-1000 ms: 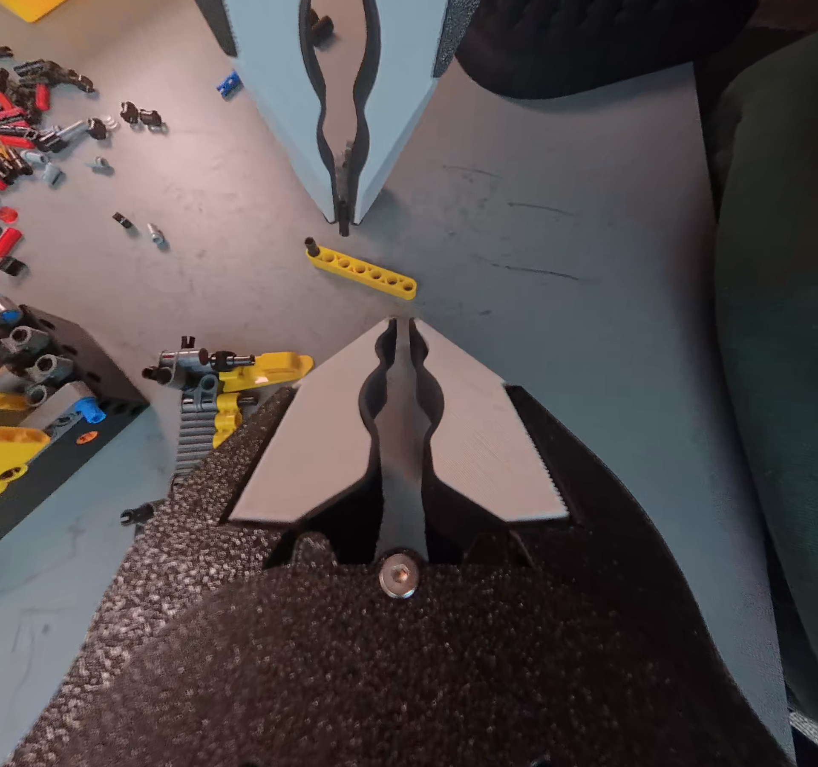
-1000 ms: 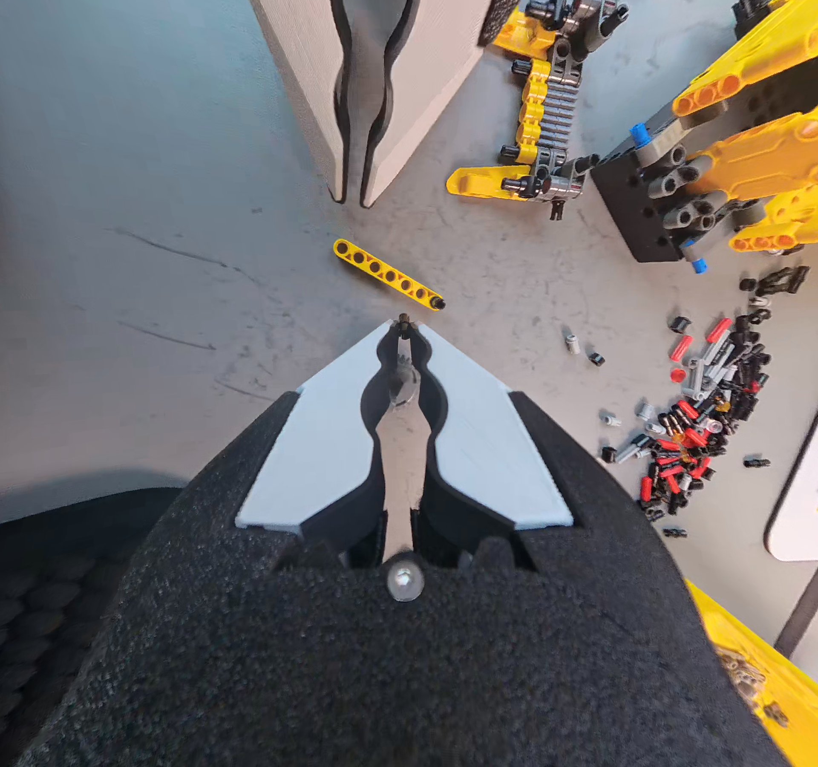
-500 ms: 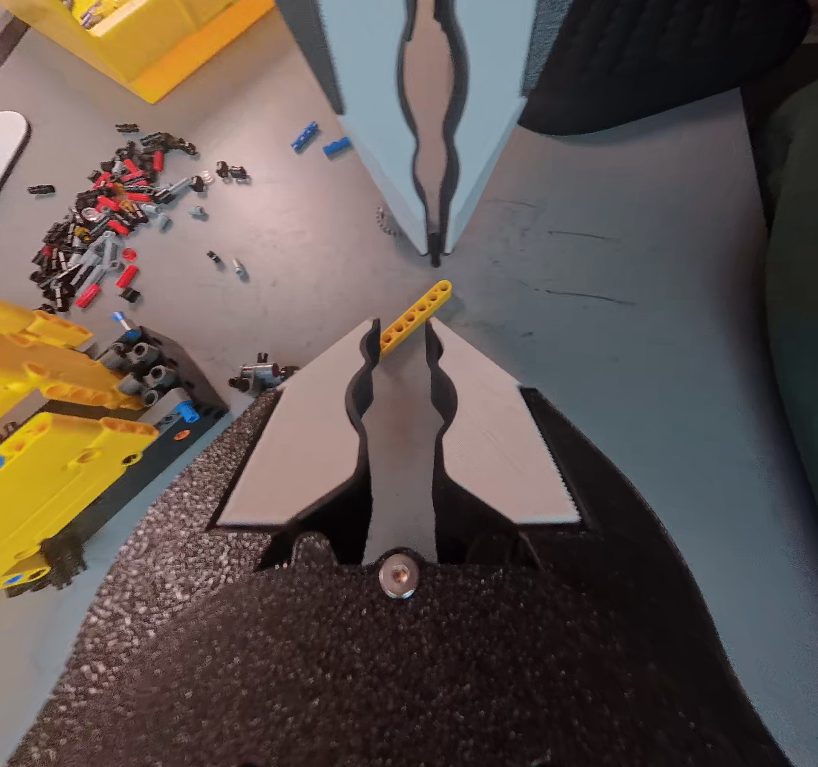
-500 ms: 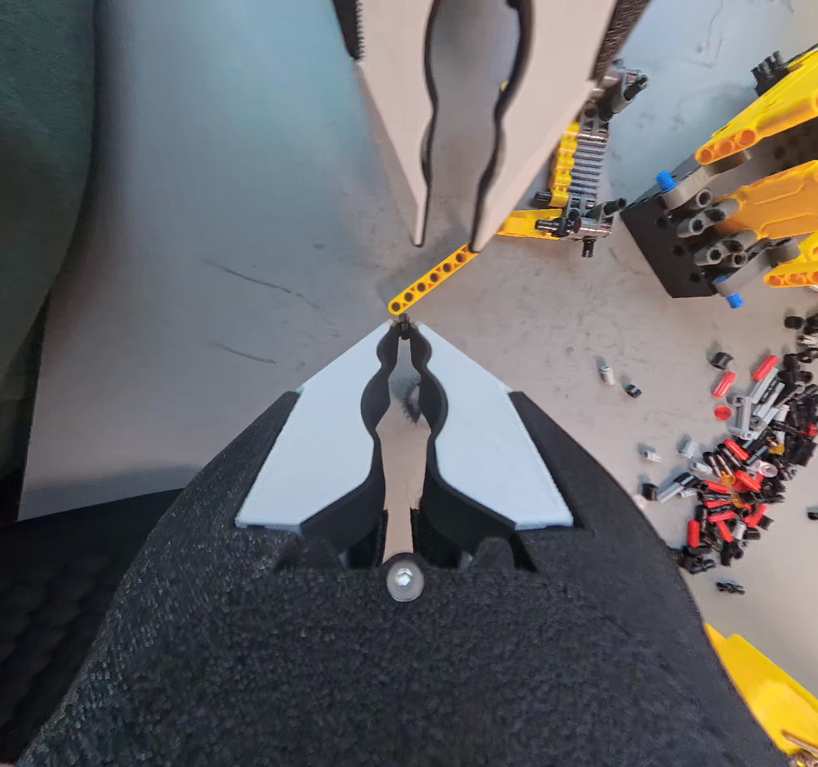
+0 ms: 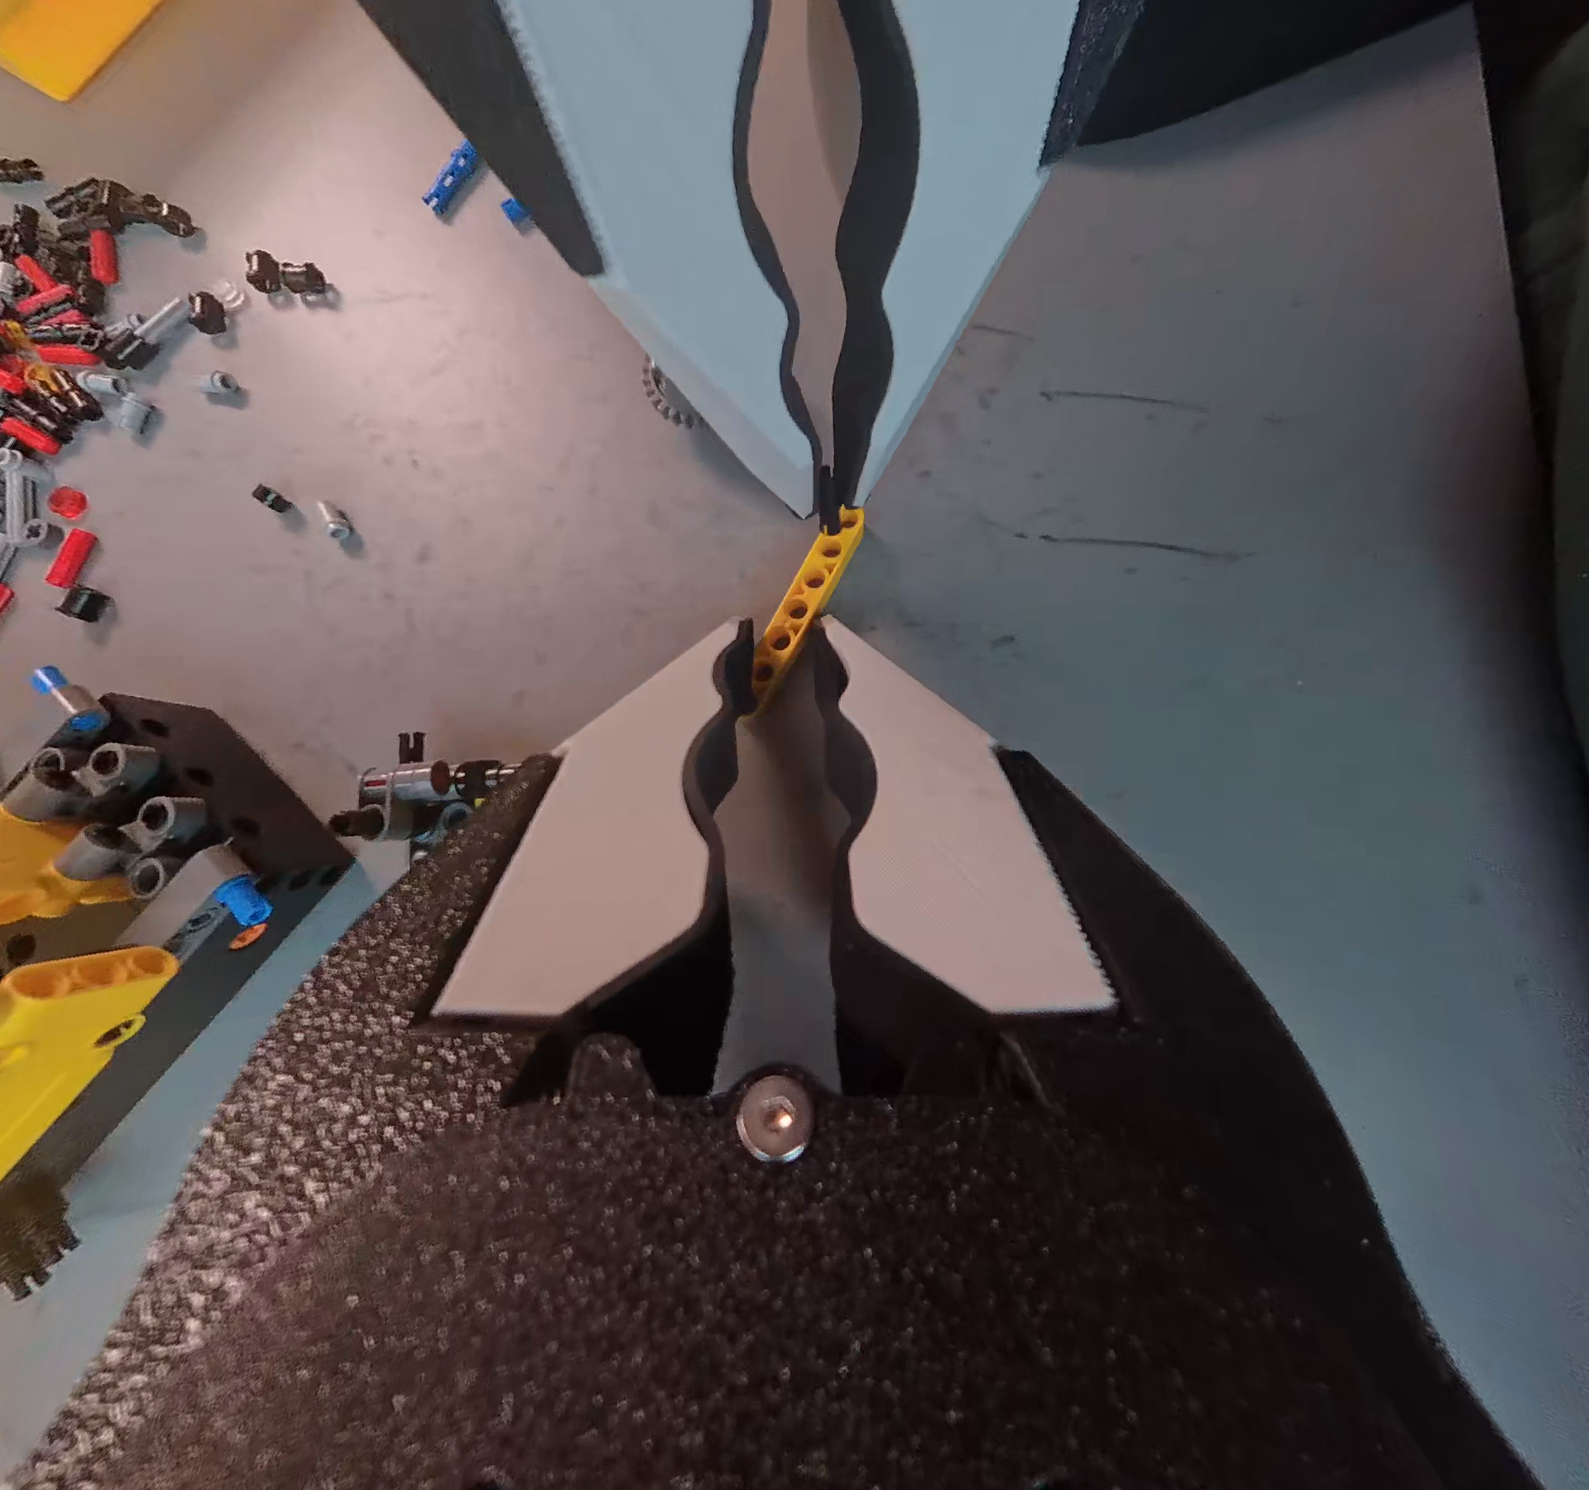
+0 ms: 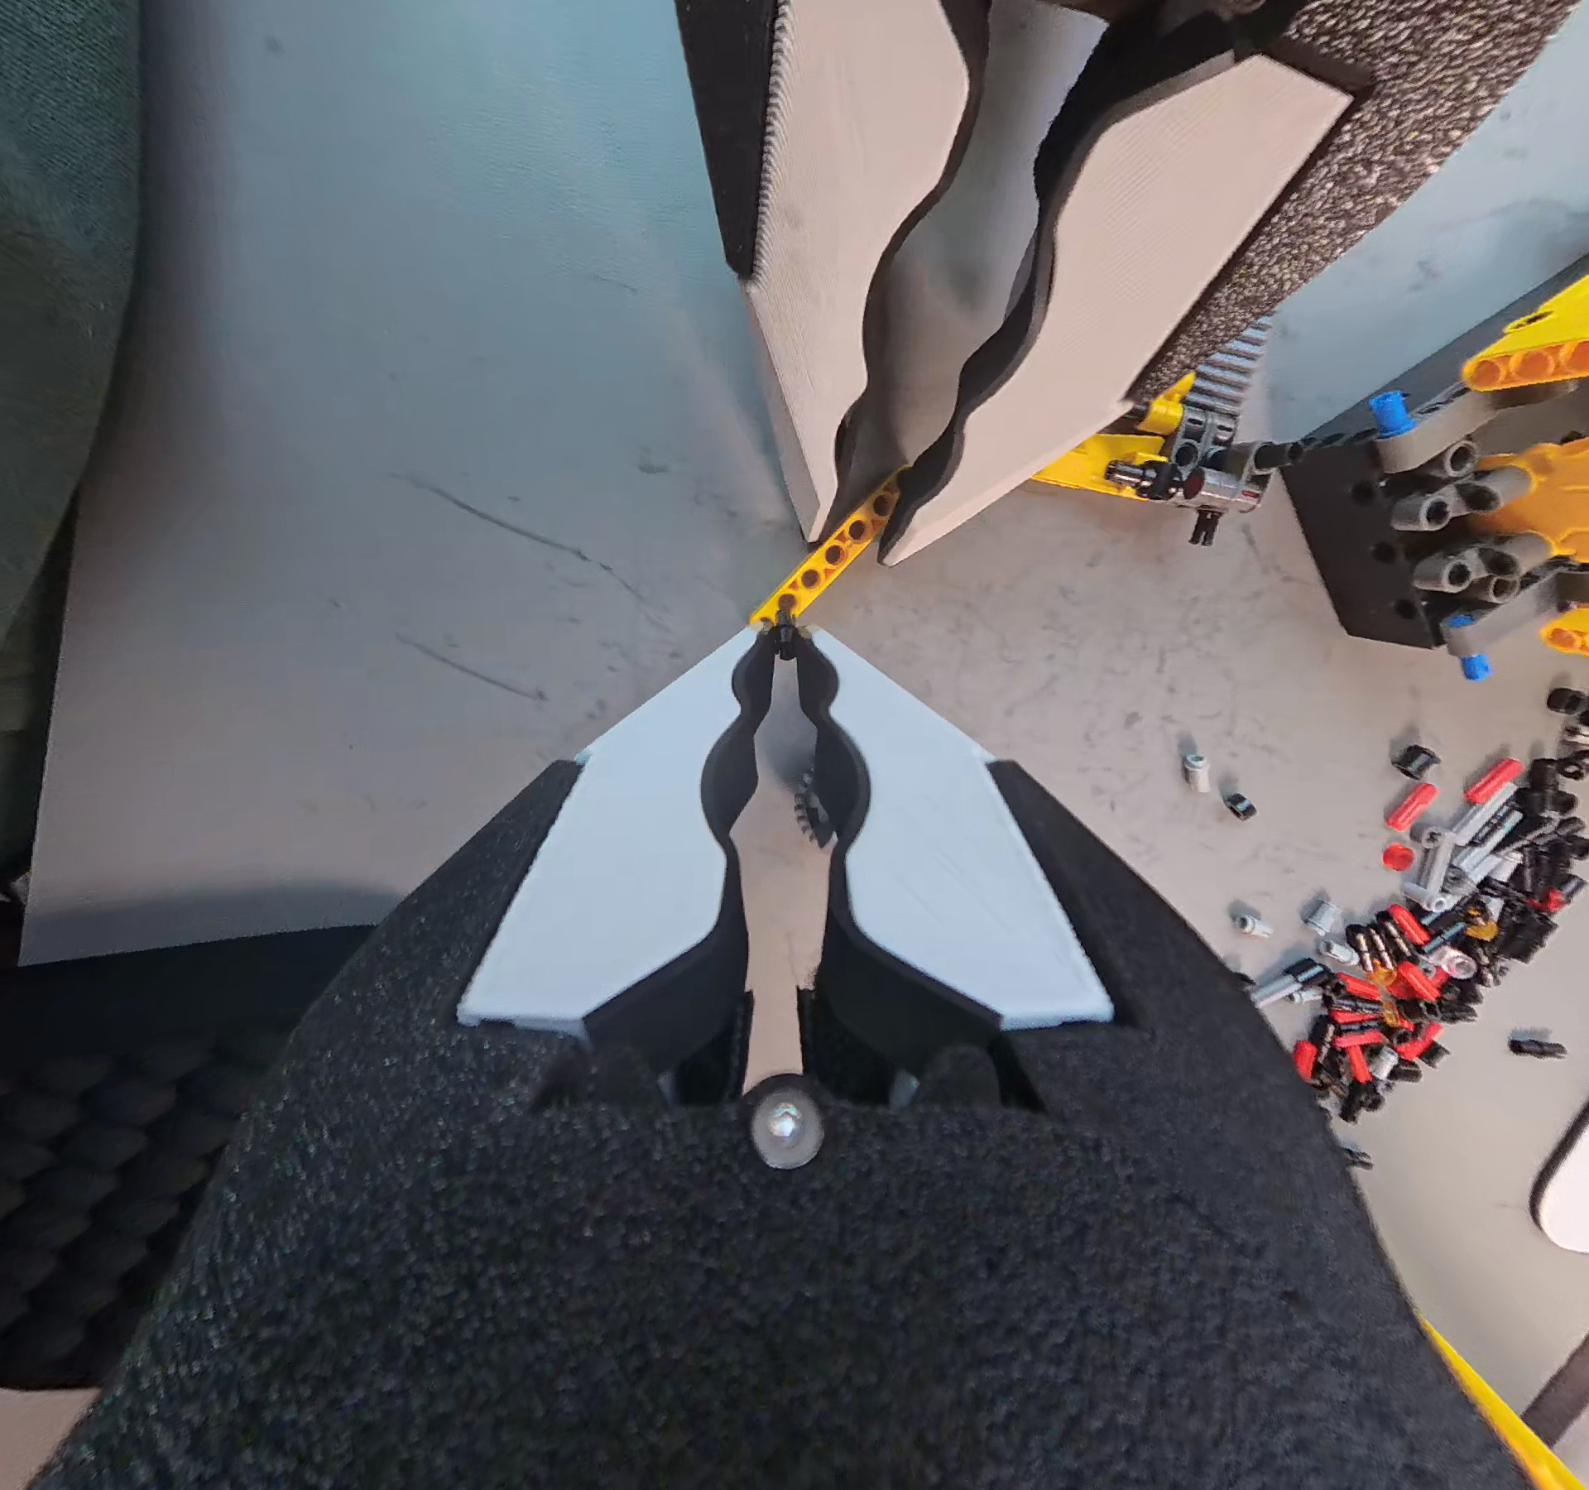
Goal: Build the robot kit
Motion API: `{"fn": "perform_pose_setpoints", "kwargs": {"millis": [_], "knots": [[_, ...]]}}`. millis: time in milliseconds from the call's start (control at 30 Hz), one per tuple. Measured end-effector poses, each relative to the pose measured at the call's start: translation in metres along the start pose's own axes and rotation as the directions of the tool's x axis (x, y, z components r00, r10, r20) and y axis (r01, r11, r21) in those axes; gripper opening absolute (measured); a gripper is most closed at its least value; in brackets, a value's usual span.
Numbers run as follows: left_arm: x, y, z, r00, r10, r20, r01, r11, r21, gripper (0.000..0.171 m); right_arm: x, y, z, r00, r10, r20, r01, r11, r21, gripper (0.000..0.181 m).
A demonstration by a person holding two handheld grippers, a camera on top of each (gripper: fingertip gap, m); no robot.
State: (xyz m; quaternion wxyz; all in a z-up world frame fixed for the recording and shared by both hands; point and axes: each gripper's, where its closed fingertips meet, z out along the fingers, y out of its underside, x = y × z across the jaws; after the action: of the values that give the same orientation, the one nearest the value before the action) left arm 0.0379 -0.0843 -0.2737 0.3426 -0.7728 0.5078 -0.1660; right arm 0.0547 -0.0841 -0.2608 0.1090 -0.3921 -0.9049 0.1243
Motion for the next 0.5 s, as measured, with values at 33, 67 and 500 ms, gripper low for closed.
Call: {"fn": "perform_pose_setpoints", "kwargs": {"millis": [33,67,500], "knots": [[0.0007,-0.0001,0.0,1.0,-0.004,-0.001,0.004,1.0,0.001,0.012,-0.0013,0.0004,0.0008,1.0,-0.005,0.006,0.005,1.0,-0.006,0.004],[0.0017,-0.0002,-0.0001,1.0,-0.012,-0.006,0.012,1.0,0.005,0.012,-0.0026,0.0012,0.0016,1.0,-0.009,0.013,0.009,1.0,-0.014,0.004],[0.0046,-0.0003,-0.0016,0.991,-0.103,-0.087,0.107,0.993,0.04,0.009,-0.004,0.0058,0.0023,0.989,-0.143,0.033,0.146,0.977,-0.154,0.004]]}}
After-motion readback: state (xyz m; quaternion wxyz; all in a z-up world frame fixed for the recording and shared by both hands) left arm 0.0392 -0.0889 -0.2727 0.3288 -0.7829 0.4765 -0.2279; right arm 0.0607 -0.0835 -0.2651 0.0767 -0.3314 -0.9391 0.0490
